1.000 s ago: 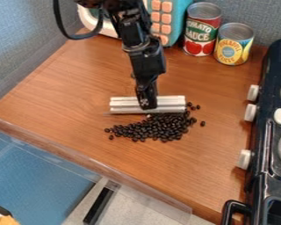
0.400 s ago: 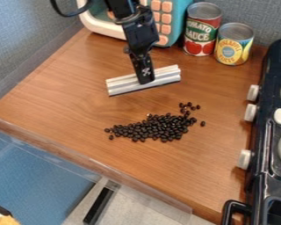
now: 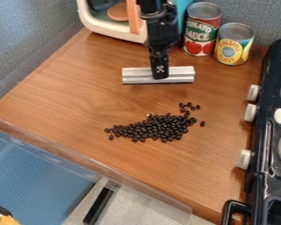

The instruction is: Sweep into pile

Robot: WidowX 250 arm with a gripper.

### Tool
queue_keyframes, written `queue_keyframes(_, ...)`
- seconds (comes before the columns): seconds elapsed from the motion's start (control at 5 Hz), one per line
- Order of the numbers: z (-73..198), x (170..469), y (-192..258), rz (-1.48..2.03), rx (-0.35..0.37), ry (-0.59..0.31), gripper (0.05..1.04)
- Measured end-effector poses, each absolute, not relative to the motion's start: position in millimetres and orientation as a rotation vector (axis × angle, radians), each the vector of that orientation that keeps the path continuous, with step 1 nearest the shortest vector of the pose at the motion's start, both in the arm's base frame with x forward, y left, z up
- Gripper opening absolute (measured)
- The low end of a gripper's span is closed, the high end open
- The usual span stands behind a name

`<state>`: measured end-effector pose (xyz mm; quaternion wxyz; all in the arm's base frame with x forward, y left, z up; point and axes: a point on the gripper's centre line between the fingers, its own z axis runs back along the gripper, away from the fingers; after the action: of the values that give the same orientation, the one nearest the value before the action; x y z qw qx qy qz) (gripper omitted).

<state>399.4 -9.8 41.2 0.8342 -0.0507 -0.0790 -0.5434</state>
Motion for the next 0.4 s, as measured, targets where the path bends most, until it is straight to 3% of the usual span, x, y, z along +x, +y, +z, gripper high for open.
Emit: queue_keyframes(0.4, 22.6, 407.1, -10.3, -1.2, -0.054, -0.144, 0.342)
